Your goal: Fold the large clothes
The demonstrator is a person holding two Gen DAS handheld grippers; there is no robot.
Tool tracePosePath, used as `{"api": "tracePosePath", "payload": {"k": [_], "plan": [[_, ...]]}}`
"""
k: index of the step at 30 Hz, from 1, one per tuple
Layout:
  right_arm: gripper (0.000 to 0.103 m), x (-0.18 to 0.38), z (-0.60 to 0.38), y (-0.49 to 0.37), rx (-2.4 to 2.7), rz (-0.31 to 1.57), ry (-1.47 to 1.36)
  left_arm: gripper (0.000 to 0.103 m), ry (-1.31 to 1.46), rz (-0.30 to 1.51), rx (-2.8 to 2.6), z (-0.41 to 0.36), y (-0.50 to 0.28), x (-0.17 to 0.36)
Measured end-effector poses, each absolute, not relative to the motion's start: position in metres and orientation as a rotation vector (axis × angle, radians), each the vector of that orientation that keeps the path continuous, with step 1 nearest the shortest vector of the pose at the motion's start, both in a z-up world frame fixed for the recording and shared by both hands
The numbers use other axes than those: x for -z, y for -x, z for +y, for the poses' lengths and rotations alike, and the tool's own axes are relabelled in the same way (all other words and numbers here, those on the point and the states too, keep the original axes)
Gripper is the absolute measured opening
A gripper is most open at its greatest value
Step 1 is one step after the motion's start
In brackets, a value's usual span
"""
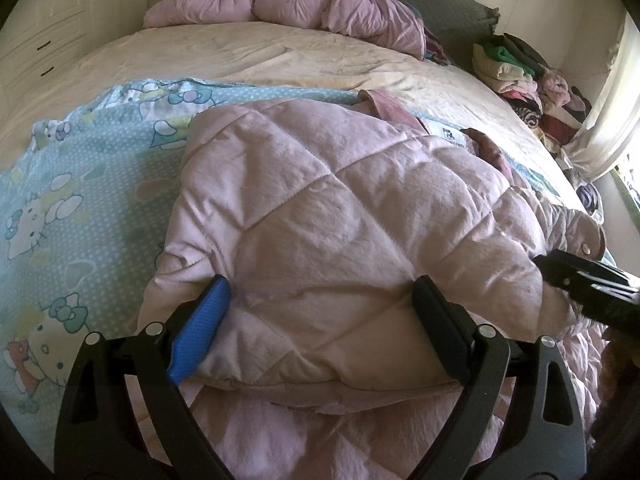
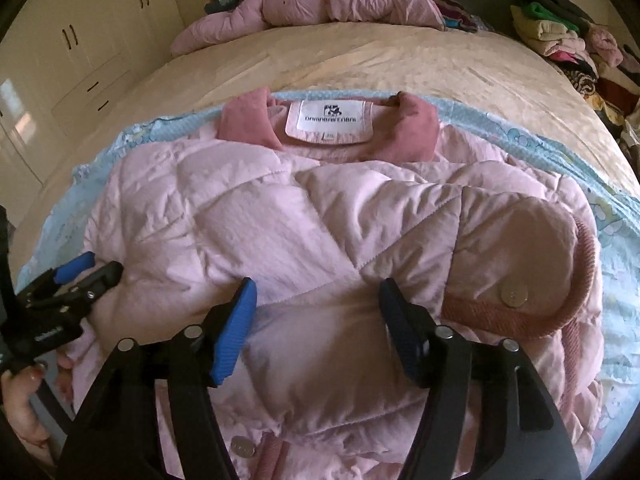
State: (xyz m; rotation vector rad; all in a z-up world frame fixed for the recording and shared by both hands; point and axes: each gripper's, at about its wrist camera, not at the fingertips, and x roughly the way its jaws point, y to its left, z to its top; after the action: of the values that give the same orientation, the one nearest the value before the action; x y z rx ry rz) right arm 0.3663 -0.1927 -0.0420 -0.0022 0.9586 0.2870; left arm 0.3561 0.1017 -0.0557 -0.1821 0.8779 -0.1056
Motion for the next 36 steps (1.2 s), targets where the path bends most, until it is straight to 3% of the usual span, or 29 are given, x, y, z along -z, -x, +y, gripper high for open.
{"api": "tracePosePath", "payload": {"k": [6,14,17,36], "plan": [[0.066,0.049,-0.193,-0.364,-0.283,0.945,0.002,0.085,0.173,0.880,0.106,0.101,-0.356,0.056],[0.085,0.033,-0.194,-0.351,-0.267,0.890,-0.012,0.086,0.170,0.876,0.103,0.102,-0.356,0.048],[0.096,0.027,-0.200,-0.345,-0.272,0.872,-0.045,0.093,0.168,0.874,0.103,0.103,-0.355,0.044],[0.096,-0.011,-0.218,-0.312,-0.253,0.808,-0.087,0.093,0.120,0.835,0.076,0.100,-0.339,-0.001]]}}
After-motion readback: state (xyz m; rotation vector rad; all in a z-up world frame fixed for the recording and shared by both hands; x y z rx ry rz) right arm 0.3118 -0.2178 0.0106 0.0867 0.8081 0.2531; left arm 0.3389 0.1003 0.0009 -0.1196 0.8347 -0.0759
